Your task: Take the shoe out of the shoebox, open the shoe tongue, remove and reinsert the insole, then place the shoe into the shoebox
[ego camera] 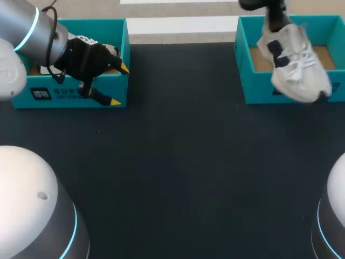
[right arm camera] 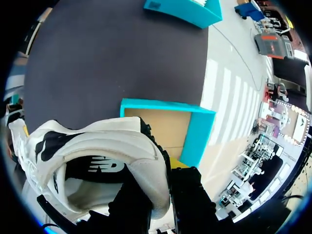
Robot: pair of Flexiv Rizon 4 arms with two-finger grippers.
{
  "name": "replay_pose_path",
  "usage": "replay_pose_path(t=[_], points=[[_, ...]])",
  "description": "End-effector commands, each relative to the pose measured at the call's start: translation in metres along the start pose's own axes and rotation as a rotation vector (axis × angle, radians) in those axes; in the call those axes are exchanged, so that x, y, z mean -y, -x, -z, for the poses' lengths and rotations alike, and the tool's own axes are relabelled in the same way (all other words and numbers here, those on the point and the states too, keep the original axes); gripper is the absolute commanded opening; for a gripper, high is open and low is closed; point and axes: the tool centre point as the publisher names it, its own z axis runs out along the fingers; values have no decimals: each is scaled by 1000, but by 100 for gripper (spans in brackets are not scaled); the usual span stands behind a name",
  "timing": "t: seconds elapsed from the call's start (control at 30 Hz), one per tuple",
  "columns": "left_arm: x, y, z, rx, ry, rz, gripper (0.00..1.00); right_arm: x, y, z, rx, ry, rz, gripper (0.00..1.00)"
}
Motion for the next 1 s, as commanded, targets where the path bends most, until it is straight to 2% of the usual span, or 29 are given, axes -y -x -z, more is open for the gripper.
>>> replay_pose_path(t=[0.03,0.1,0.63,0.67,0.8,0.87,0.93,1.0], points=[[0,-1,1,0,2,0,100,35,7,-9,15,-1,8,0],[0,-1,1,0,2,0,100,41,11,-12,-3,-21,-29,0],[0,-1,1,0,2,0,100,41,11,-12,-3,-21,-29,0],[0,-1,1,0,2,0,100,50,12,-16,5,-3,-44,0],[0,-1,1,0,2,0,100,92,19,-35,1,-60,-62,0],[0,-1,1,0,2,0,100,111,20,-43,1,-57,-61,0],[0,-1,1,0,2,0,100,126,21,-52,1,-43,-46,0],[0,-1,1,0,2,0,100,141,22,-60,-15,-69,-28,0]])
